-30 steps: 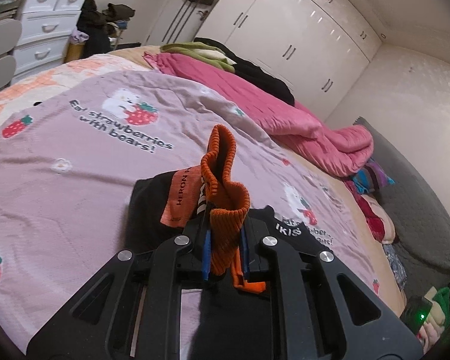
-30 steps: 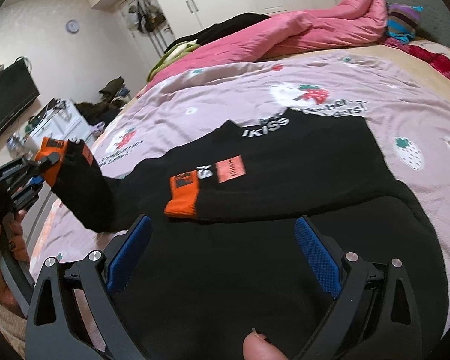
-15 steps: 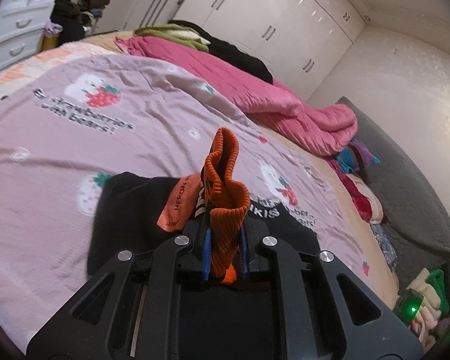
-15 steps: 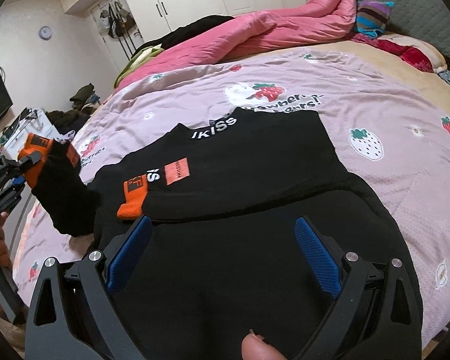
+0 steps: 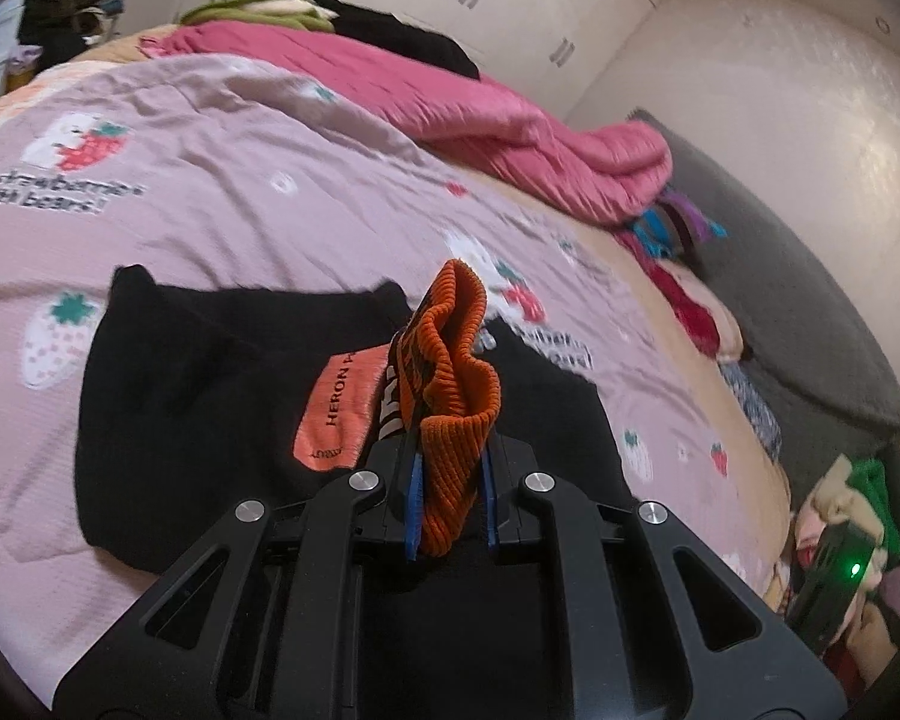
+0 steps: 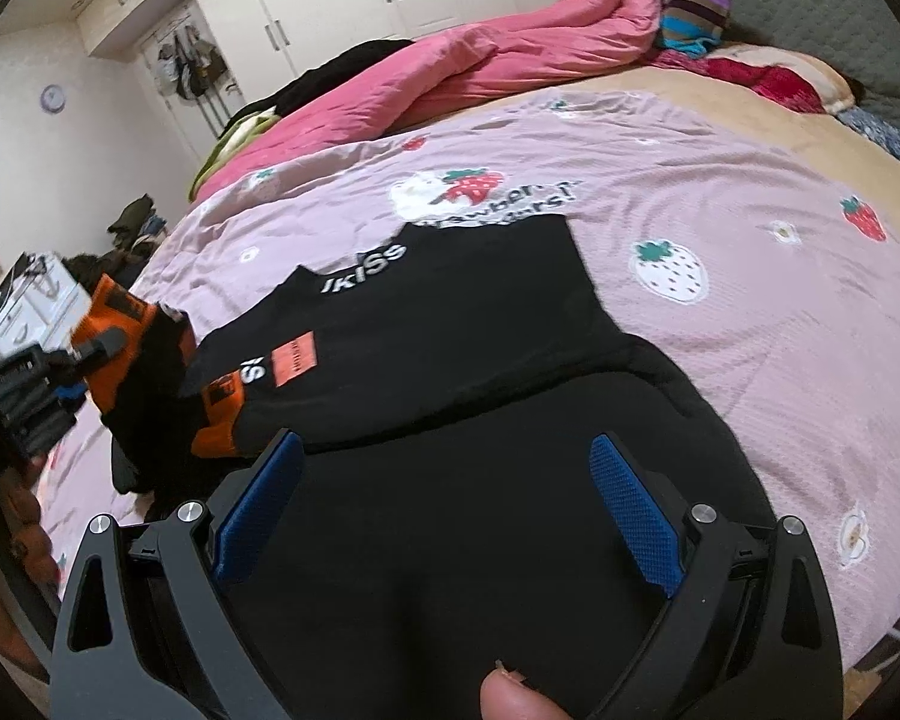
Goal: Fold small clothes
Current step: 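Carry the cuff across the sweatshirt body toward the folded sleeve, then lower the cuff onto the body and open the left gripper while the right gripper grasps the cuff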
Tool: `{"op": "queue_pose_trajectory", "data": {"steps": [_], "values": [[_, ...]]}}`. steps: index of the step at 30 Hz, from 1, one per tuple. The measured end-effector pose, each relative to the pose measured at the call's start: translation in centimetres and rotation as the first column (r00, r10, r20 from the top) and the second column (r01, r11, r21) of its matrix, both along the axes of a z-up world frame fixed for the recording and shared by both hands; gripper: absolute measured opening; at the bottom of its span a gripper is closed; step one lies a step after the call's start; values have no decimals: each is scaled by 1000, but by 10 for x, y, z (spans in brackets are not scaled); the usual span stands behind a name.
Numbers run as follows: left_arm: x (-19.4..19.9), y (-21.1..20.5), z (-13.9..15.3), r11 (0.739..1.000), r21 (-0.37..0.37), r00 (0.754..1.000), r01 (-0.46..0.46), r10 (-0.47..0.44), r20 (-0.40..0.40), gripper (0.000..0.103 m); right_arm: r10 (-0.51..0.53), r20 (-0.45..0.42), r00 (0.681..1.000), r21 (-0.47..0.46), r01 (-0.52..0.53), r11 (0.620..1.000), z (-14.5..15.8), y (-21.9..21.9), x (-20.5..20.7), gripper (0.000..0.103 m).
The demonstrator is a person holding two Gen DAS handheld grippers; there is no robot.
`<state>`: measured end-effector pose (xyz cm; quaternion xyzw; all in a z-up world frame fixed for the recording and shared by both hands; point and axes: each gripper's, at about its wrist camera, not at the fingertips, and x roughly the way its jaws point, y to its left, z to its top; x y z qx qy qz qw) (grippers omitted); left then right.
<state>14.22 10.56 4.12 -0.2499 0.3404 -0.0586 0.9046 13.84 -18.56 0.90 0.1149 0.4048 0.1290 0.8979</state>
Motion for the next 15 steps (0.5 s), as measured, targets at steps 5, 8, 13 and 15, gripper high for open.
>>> {"op": "queue_pose_trajectory", "data": {"steps": [5, 8, 13, 15], "values": [[9, -26, -14, 997, 25, 996, 74, -73, -43, 8, -42, -27, 999, 22, 43, 999, -5, -17, 3, 96], [14, -37, -22, 994, 38, 992, 103, -100, -71, 8, -54, -35, 998, 22, 55, 998, -8, -23, 3, 96], [22, -49, -40, 987, 20, 978, 160, -156, -135, 15, -65, -46, 997, 31, 67, 997, -11, -29, 6, 96], [25, -52, -46, 984, 2, 971, 181, -178, -158, 22, -61, -60, 996, 48, 64, 997, -15, -30, 9, 96]]}}
